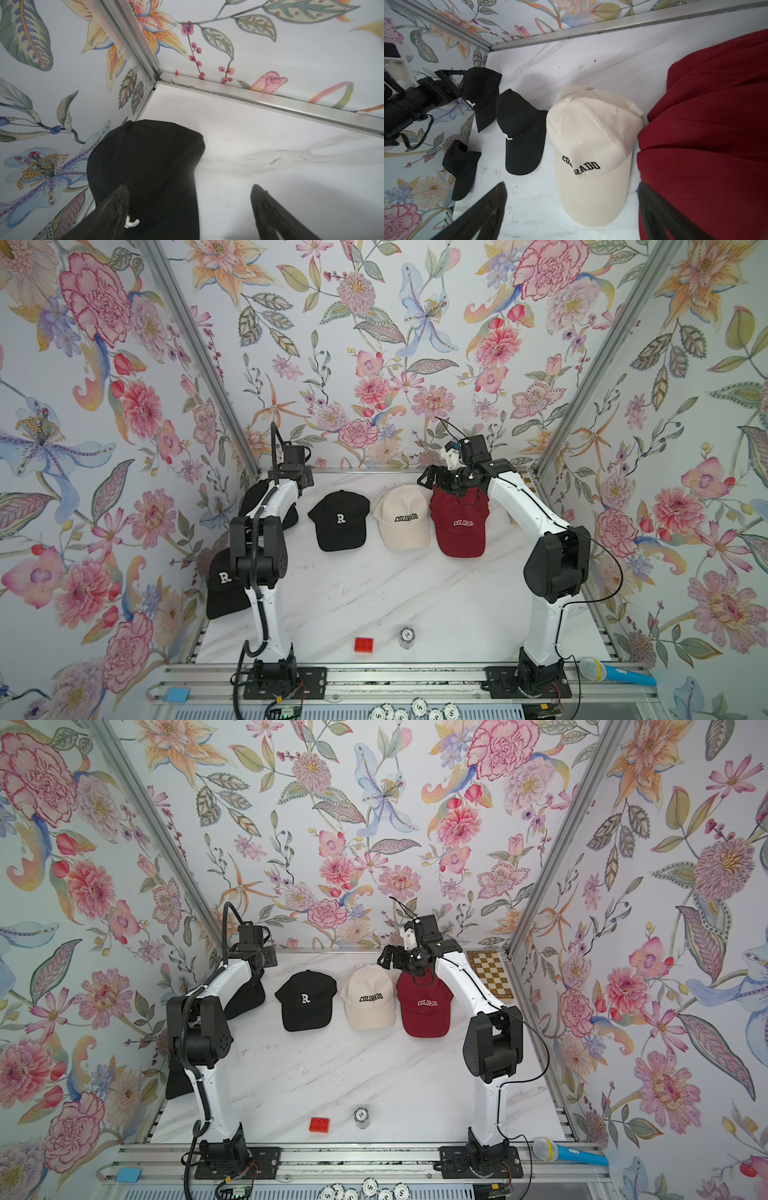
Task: Stack the baseball caps by color
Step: Pick up the baseball cap at the corner of the board.
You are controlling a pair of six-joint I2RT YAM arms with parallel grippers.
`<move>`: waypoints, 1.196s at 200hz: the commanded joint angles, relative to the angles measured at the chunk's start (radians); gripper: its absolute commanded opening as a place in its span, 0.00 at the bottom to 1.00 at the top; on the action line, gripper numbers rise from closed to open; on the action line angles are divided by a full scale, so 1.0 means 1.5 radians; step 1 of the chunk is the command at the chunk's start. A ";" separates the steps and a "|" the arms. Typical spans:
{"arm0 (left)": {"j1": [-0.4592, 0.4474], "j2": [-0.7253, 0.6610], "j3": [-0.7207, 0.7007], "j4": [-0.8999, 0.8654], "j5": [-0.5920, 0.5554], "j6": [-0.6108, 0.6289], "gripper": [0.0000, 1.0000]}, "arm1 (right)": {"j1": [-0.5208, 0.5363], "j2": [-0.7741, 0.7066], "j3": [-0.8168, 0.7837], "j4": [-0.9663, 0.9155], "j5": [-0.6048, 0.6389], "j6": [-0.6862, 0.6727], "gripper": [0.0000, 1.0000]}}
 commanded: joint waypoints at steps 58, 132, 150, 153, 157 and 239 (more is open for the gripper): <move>0.044 -0.007 -0.084 0.072 -0.079 -0.039 0.97 | -0.014 -0.010 -0.026 0.009 -0.001 -0.008 0.99; 0.083 -0.009 -0.102 0.090 -0.069 -0.060 0.99 | -0.021 0.011 0.005 0.009 -0.014 -0.004 0.99; 0.090 -0.005 -0.106 0.098 -0.060 -0.063 0.99 | -0.021 0.022 0.022 0.009 -0.017 0.002 0.99; 0.090 -0.004 -0.106 0.099 -0.058 -0.061 0.99 | -0.021 0.023 0.024 0.008 -0.017 0.003 0.99; 0.091 -0.003 -0.106 0.101 -0.054 -0.058 0.98 | -0.021 0.024 0.026 0.009 -0.017 0.004 0.99; 0.118 0.033 -0.091 0.104 -0.035 -0.053 0.97 | -0.013 0.019 0.032 0.009 0.004 0.023 0.99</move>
